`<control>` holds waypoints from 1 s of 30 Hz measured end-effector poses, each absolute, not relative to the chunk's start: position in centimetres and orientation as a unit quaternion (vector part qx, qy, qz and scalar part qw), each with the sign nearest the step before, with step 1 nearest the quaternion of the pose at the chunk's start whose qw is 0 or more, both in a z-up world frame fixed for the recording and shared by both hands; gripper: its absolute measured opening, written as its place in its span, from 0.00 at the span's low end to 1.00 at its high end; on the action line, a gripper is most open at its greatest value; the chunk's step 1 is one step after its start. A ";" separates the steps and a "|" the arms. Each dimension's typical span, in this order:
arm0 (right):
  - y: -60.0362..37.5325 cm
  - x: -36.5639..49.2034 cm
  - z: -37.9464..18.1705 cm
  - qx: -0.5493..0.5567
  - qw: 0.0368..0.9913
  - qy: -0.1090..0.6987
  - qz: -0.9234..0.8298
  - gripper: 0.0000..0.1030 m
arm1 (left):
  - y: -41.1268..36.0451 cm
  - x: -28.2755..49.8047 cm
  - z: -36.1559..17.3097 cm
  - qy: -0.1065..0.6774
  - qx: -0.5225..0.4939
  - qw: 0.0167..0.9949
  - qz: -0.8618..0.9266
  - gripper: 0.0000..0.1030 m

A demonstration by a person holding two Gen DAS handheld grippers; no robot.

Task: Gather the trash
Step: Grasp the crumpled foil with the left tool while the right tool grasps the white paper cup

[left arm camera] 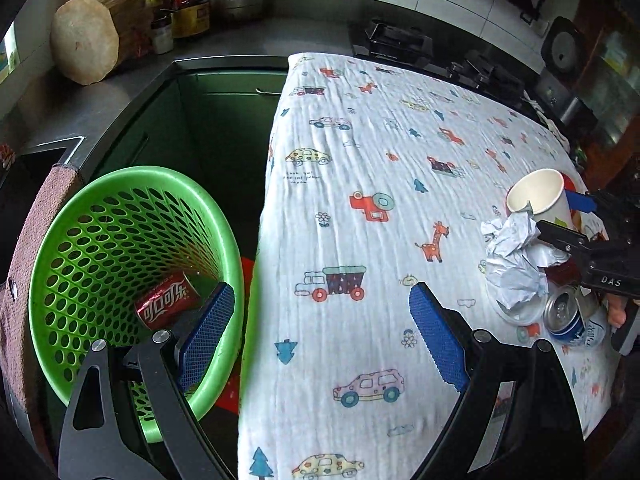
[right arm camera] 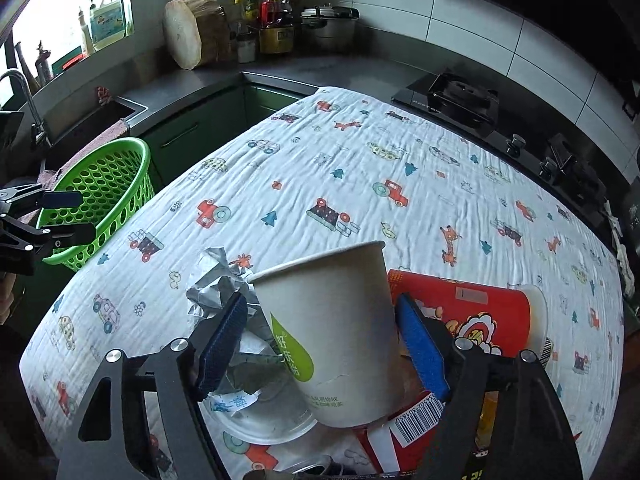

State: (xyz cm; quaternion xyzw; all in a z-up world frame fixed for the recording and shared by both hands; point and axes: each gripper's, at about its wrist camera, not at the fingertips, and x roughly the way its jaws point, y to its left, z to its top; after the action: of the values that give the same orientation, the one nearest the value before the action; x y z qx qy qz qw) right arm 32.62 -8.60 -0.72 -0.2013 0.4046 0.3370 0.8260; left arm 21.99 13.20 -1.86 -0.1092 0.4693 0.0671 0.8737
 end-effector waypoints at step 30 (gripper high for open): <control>-14.1 29.8 4.3 -0.122 0.862 0.359 0.336 0.62 | 0.1 27.1 -4.2 0.461 -0.057 0.877 -0.125 0.73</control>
State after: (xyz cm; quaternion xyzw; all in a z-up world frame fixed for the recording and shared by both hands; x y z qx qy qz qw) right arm 29.80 -14.13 4.31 -0.1221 0.3587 0.3358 0.8624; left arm 27.14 0.13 -4.15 -0.0571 0.4614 -0.1247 0.8765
